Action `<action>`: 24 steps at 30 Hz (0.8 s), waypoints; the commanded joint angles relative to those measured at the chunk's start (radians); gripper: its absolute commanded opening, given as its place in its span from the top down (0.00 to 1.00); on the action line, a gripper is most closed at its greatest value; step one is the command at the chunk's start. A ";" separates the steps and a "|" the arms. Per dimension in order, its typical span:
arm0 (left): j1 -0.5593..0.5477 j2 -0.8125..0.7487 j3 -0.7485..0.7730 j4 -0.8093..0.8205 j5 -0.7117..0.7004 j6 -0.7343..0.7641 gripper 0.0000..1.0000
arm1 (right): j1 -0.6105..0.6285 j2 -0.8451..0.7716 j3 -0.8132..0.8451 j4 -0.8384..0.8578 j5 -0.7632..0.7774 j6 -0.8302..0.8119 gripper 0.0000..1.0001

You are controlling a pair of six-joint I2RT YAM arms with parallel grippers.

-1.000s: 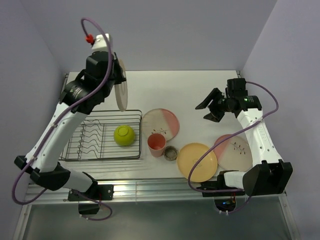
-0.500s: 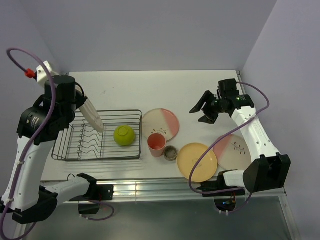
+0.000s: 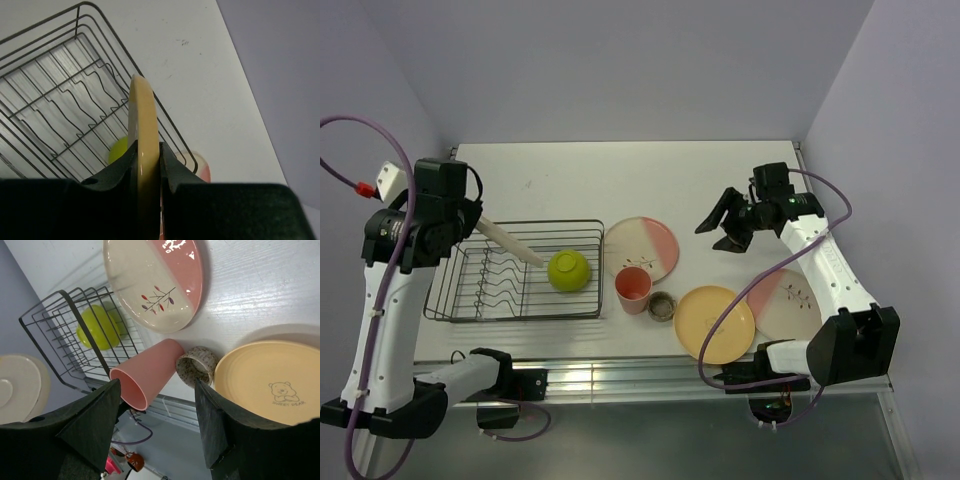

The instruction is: Load the mixed dishes into the dish rack

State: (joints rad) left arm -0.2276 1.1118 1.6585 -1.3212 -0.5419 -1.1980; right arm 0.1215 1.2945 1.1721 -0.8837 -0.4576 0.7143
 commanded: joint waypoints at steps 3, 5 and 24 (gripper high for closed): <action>0.042 -0.089 -0.109 0.137 0.051 -0.215 1.00 | 0.013 -0.026 -0.017 0.017 -0.019 -0.022 0.32; 0.066 -0.101 -0.155 0.161 0.068 -0.248 1.00 | 0.017 -0.018 -0.022 0.019 -0.023 -0.027 0.32; 0.361 -0.001 -0.255 0.413 0.279 -0.249 1.00 | 0.029 0.100 0.057 0.011 -0.024 -0.052 0.32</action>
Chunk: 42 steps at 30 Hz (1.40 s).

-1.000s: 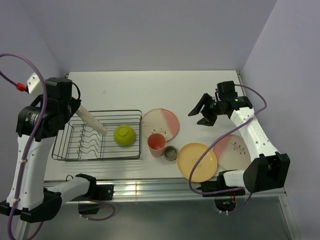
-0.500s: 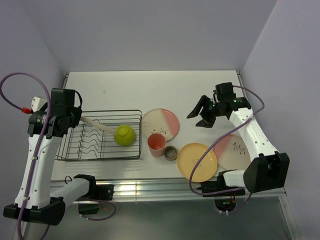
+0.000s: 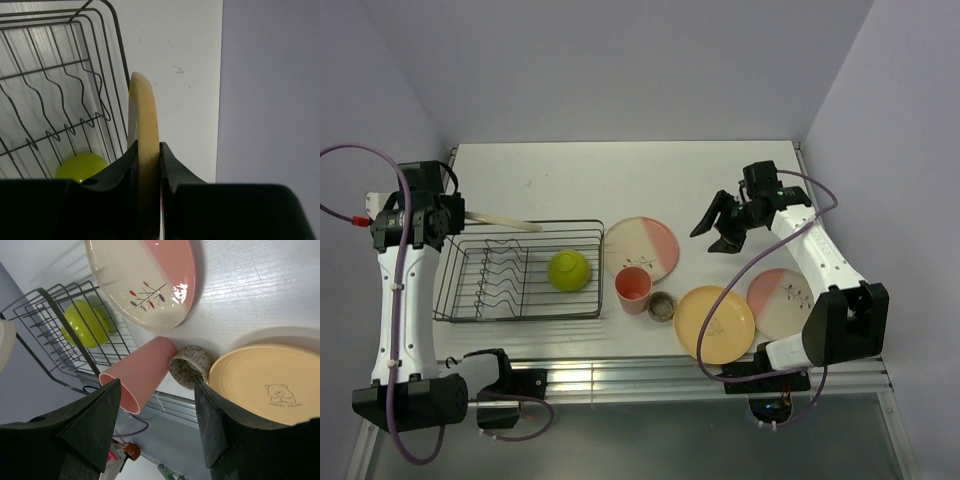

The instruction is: Load the mixed dishes into the dish rack

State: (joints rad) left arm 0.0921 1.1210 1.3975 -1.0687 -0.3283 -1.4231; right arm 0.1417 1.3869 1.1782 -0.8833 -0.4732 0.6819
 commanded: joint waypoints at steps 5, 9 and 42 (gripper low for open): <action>0.098 0.019 0.002 0.173 0.100 -0.002 1.00 | 0.009 0.026 0.061 0.012 -0.004 -0.021 0.32; 0.121 0.034 -0.008 0.182 0.118 0.009 1.00 | 0.007 0.043 0.072 0.010 -0.004 -0.018 0.32; 0.159 0.120 -0.094 0.164 0.114 -0.022 1.00 | -0.010 0.098 0.086 0.020 -0.004 -0.027 0.33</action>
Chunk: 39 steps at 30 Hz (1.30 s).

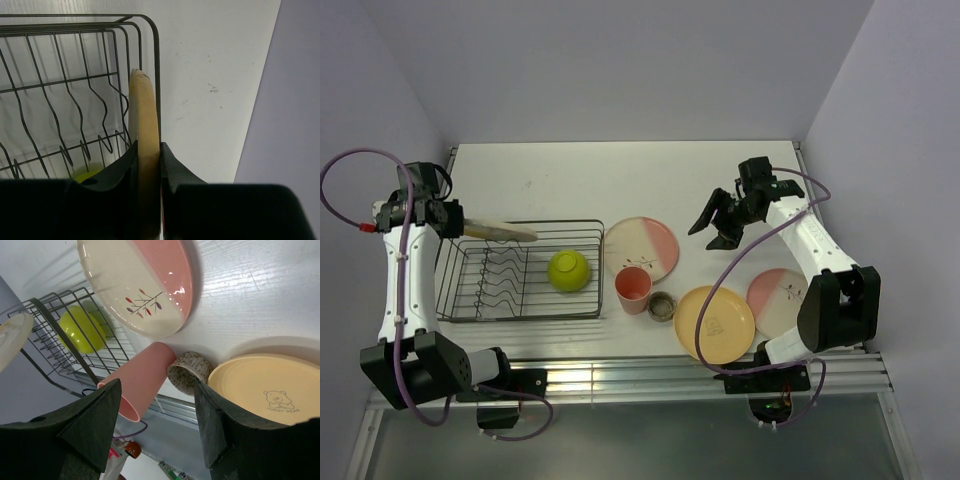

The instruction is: Load the mixed dishes into the dish rack

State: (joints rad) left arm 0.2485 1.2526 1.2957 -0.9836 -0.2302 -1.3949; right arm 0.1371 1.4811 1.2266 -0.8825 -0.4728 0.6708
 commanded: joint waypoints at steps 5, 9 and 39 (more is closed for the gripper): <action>0.003 0.021 0.016 0.034 0.008 -0.078 1.00 | -0.010 0.004 0.039 0.017 -0.003 -0.020 0.33; 0.003 0.044 0.031 -0.004 0.005 -0.099 1.00 | -0.013 0.005 0.036 0.020 0.002 -0.022 0.33; 0.003 0.205 0.105 -0.089 0.020 -0.093 0.18 | -0.022 0.018 0.022 0.040 0.017 -0.019 0.33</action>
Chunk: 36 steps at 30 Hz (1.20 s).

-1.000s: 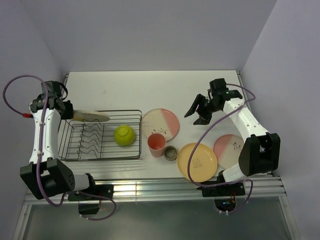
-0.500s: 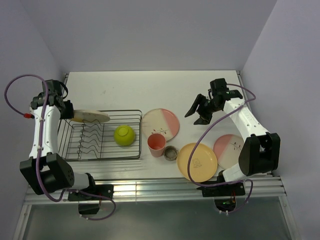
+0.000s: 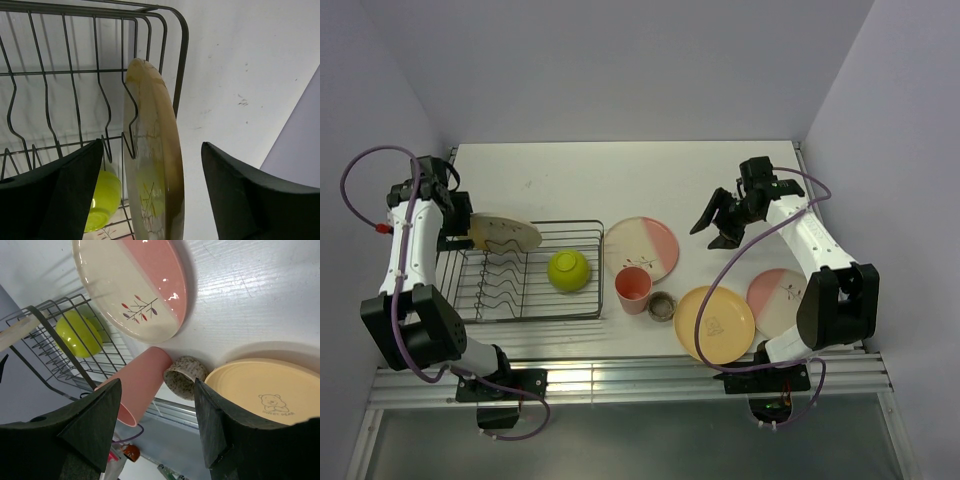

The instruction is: Load the mixed dishes into the dish rack

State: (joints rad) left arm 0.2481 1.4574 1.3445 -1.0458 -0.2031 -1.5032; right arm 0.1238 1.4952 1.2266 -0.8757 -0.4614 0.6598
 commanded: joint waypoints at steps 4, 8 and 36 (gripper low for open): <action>0.002 -0.023 0.077 -0.031 -0.010 0.009 0.10 | -0.009 0.016 0.028 0.038 0.007 -0.006 0.33; 0.002 -0.057 0.074 -0.019 0.002 -0.006 0.01 | -0.009 0.034 0.039 0.049 0.007 -0.005 0.33; -0.162 -0.331 0.208 -0.010 0.064 0.379 0.01 | 0.191 0.346 0.111 0.119 0.227 -0.035 0.36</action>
State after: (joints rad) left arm 0.1741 1.1709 1.5154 -1.1118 -0.1345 -1.2812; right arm 0.2943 1.8206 1.3220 -0.7959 -0.2962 0.6197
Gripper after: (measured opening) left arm 0.992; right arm 0.645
